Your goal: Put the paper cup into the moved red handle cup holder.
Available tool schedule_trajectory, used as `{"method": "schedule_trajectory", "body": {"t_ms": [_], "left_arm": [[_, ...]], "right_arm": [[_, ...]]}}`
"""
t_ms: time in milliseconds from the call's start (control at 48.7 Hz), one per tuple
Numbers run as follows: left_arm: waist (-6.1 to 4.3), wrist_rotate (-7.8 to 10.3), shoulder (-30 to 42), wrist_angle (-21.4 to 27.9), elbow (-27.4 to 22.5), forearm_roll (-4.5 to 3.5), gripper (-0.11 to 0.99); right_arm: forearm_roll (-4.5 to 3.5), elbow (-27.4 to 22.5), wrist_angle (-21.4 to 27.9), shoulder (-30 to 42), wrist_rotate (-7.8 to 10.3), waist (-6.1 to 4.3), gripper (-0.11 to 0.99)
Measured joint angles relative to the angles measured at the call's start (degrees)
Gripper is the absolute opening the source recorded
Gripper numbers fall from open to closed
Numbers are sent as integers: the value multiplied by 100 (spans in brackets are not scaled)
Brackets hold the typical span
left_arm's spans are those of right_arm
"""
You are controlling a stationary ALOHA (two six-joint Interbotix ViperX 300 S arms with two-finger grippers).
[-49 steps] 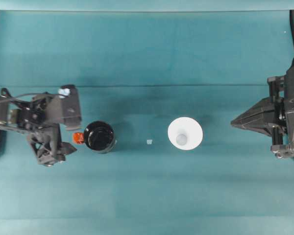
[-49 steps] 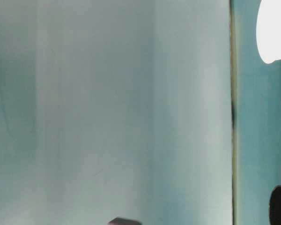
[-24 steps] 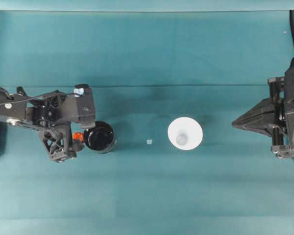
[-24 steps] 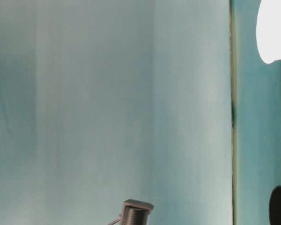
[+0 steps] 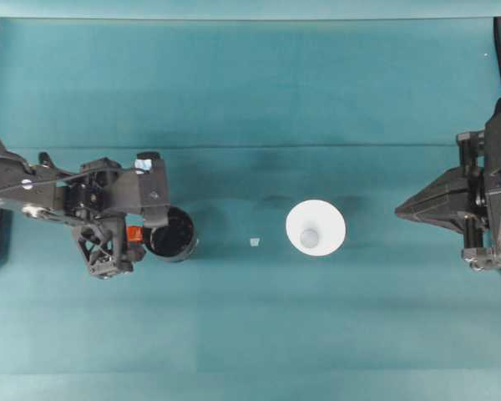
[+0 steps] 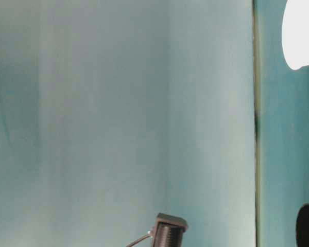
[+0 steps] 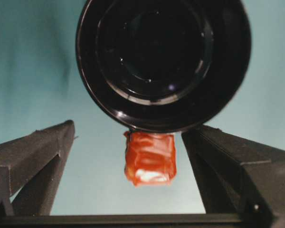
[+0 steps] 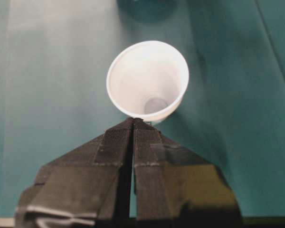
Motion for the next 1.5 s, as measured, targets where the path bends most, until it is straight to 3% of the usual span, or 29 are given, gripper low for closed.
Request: {"method": "schedule_trajectory", "body": {"t_ms": [349, 451, 533, 677, 718, 1026, 1190, 1498], "left_arm": [[9, 0, 44, -44, 18, 0, 98], [9, 9, 35, -35, 35, 0, 93], [9, 0, 44, -44, 53, 0, 77], [-9, 18, 35, -44, 70, -9, 35], [-26, 18, 35, -44, 70, 0, 29], [-53, 53, 44, -97, 70, 0, 29], [-62, 255, -53, 70, -114, 0, 29], [-62, 615, -255, 1644, -1318, 0, 29]], "right_arm": [[0, 0, 0, 0, -9, 0, -10], [0, 0, 0, 0, 0, -9, -10], [0, 0, 0, 0, 0, -9, -10], [0, 0, 0, 0, -9, -9, -10], [9, 0, 0, 0, 0, -9, -10], [0, 0, 0, 0, -9, -9, -10], [9, 0, 0, 0, 0, -9, -10], [9, 0, 9, 0, 0, -9, -10]]}}
